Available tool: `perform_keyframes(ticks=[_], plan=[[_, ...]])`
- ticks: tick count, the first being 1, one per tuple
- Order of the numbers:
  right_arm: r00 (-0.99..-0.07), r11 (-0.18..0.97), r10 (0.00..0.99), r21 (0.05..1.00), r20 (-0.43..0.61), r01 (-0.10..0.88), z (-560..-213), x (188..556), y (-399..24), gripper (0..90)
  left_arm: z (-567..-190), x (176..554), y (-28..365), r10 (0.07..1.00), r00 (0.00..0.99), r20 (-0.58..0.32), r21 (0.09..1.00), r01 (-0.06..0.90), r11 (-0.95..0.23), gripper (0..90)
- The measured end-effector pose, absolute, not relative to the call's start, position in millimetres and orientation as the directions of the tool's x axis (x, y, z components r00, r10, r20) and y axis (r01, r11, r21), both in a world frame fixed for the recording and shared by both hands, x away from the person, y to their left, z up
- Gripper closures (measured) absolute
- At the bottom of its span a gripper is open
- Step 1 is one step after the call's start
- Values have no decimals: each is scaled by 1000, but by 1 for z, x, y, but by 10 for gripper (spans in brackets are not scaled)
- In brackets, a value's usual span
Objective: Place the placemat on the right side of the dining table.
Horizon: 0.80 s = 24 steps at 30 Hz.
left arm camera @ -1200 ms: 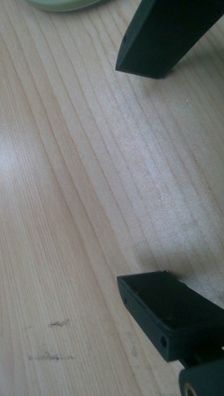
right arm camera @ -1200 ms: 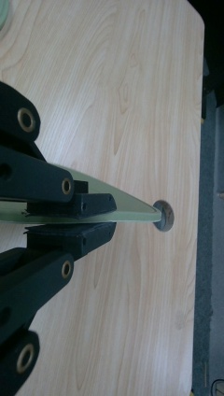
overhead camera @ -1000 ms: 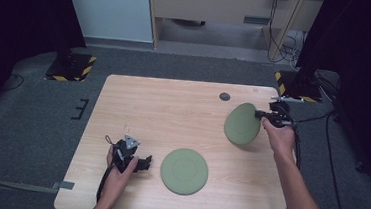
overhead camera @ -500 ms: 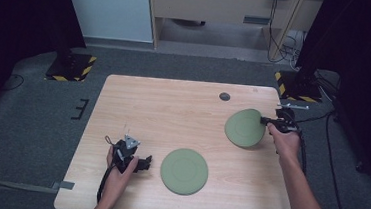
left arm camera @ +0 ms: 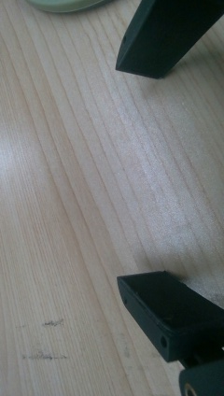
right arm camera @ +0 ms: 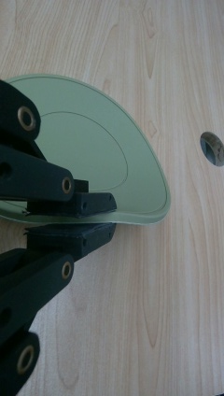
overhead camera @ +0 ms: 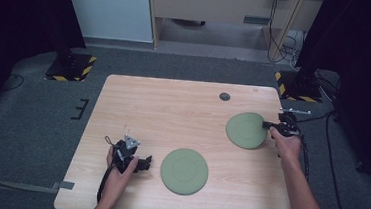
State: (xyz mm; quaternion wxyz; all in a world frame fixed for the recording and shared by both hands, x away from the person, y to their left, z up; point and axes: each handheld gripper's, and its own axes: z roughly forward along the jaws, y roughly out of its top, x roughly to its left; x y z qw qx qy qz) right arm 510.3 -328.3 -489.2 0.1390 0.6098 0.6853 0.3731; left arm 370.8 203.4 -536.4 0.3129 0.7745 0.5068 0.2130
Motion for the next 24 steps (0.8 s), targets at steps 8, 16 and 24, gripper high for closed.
perform_keyframes(ticks=[8,16,24], plan=[[-197,-36,942,669,271,743,-497,510,-338,850,-536,371,203,918,395,12,700,652,-290,3],[-187,-47,943,667,276,744,-501,509,-345,848,-536,370,203,918,396,13,701,651,-291,3],[-170,-61,945,659,280,750,-506,508,-352,842,-536,370,203,918,397,12,701,651,-291,3]])
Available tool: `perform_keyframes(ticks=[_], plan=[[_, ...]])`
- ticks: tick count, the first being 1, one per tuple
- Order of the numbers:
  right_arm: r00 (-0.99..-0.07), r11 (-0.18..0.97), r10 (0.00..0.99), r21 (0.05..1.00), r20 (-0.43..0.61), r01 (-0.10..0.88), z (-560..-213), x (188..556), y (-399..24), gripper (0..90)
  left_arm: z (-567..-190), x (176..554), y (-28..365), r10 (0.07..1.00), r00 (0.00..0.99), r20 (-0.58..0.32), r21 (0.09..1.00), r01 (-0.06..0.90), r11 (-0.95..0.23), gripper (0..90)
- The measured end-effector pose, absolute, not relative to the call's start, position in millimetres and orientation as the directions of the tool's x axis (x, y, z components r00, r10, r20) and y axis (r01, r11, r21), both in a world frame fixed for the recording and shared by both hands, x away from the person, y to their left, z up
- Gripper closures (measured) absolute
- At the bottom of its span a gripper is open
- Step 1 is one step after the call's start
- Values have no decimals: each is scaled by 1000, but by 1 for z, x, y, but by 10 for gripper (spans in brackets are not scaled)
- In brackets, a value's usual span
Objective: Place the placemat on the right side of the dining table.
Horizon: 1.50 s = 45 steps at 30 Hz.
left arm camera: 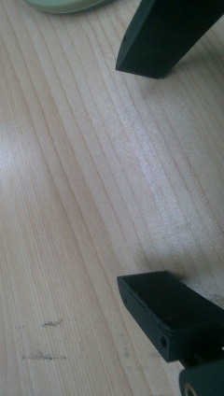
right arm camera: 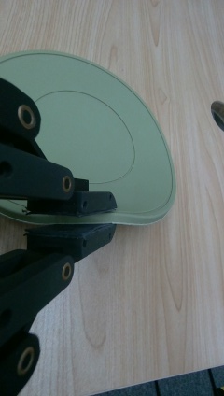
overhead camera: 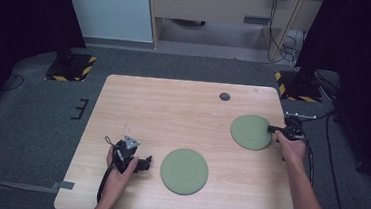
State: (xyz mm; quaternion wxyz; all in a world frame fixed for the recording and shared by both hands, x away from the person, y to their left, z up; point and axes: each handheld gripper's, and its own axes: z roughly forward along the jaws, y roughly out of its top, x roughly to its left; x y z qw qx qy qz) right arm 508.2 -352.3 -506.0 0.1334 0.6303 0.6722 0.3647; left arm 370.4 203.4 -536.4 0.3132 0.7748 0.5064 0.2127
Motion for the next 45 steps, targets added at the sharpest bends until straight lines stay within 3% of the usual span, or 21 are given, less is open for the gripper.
perform_keyframes(ticks=[33,38,45], plan=[[-118,-68,965,657,235,750,-515,511,-363,730,-536,370,203,917,399,10,701,651,-292,5],[-120,-71,964,660,239,748,-514,511,-363,683,-536,370,203,917,399,10,701,651,-292,6],[-112,-70,968,671,224,738,-512,511,-362,543,-536,370,203,917,399,11,701,651,-292,6]])
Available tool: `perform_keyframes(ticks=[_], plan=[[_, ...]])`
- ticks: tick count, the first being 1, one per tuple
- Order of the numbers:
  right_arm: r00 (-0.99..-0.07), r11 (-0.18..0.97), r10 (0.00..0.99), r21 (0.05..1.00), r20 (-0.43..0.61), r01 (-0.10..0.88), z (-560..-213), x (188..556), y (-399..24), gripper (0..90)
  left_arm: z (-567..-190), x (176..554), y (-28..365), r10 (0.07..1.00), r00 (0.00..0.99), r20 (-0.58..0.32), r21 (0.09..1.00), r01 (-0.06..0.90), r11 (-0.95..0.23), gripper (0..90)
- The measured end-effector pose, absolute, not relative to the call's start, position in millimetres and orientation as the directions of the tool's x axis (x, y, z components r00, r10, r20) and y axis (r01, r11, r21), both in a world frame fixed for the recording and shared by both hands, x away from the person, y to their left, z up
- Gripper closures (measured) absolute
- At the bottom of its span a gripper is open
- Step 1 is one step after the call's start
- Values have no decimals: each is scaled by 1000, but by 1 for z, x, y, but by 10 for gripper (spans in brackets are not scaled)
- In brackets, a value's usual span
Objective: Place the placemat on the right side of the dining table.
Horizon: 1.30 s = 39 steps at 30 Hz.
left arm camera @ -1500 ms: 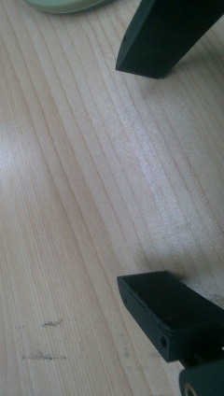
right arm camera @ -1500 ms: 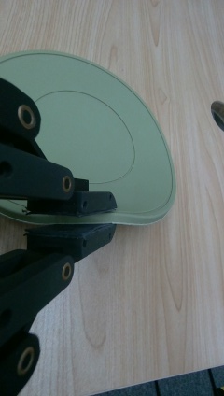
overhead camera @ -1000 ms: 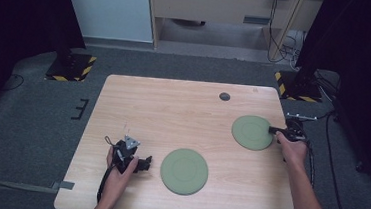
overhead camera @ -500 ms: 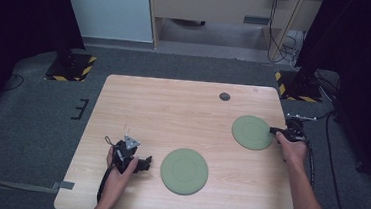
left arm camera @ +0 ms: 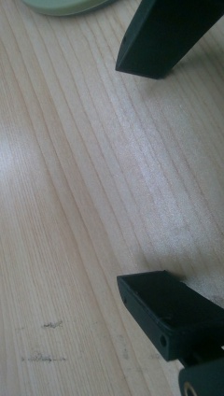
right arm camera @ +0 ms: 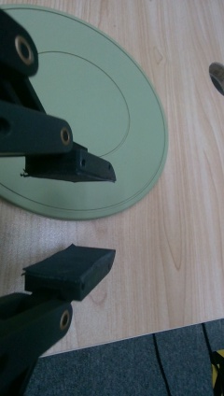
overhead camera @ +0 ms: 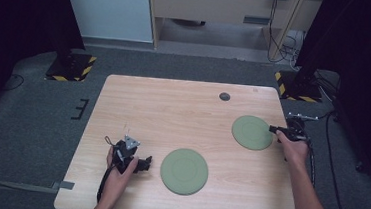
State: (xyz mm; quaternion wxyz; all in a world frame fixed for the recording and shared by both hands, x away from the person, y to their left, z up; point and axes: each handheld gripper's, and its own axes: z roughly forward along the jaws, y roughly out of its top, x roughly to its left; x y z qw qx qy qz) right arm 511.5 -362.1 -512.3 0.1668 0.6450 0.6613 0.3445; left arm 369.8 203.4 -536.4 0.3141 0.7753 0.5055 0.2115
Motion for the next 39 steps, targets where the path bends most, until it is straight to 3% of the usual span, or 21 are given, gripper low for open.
perform_keyframes(ticks=[13,24,39], plan=[[-116,-54,971,669,208,742,-508,518,-353,166,-536,370,204,917,400,9,700,652,-291,6],[-159,-23,967,686,201,727,-497,519,-339,74,-536,370,204,914,407,8,700,651,-296,4],[-202,-24,958,760,203,649,-471,514,-317,96,-537,371,204,912,409,4,698,652,-296,1]])
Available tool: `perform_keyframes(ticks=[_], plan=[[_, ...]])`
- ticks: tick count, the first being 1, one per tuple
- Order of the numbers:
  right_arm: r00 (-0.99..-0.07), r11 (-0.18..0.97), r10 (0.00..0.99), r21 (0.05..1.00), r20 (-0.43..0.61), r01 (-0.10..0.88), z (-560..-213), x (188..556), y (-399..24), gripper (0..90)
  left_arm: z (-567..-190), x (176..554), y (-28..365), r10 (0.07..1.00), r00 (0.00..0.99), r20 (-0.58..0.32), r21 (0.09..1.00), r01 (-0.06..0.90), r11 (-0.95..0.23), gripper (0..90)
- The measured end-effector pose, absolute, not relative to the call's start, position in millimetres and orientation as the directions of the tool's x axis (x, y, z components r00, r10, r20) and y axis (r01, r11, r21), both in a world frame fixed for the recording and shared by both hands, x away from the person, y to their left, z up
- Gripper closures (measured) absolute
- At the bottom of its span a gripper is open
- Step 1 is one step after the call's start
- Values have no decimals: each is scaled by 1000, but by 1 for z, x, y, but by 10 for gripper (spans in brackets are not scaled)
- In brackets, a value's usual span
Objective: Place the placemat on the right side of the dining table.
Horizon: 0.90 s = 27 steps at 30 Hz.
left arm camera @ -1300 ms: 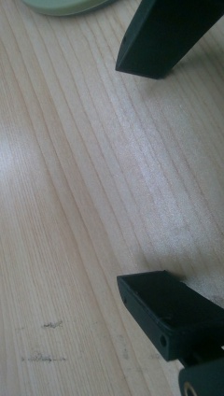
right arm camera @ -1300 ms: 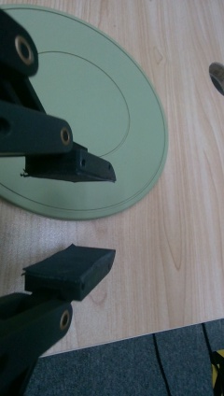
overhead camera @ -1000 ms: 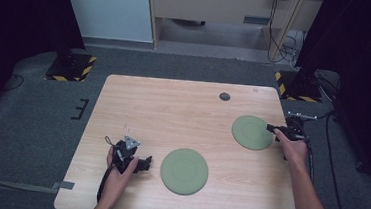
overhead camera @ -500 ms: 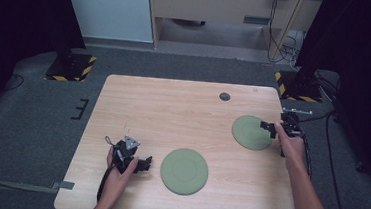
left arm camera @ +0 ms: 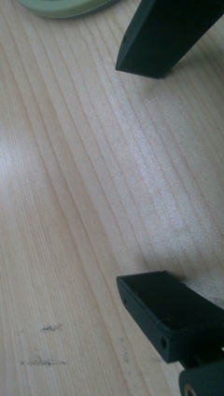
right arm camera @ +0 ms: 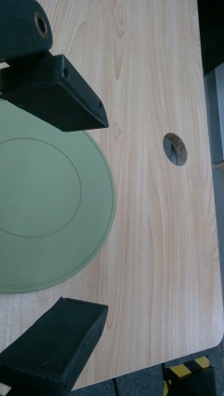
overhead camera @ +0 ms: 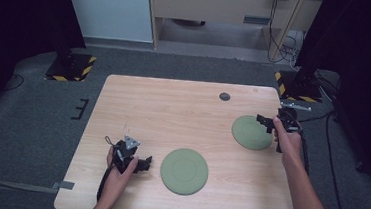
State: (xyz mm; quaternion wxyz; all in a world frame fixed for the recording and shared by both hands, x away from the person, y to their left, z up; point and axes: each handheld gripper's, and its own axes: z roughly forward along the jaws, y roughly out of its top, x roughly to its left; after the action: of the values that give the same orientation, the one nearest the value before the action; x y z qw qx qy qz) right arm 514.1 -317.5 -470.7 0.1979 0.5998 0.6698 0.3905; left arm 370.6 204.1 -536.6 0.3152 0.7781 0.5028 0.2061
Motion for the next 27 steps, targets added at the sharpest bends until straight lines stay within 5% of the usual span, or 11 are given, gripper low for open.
perform_keyframes(ticks=[27], plan=[[-288,63,948,809,134,584,-452,493,-288,86,-537,372,204,910,415,0,697,652,-298,0]])
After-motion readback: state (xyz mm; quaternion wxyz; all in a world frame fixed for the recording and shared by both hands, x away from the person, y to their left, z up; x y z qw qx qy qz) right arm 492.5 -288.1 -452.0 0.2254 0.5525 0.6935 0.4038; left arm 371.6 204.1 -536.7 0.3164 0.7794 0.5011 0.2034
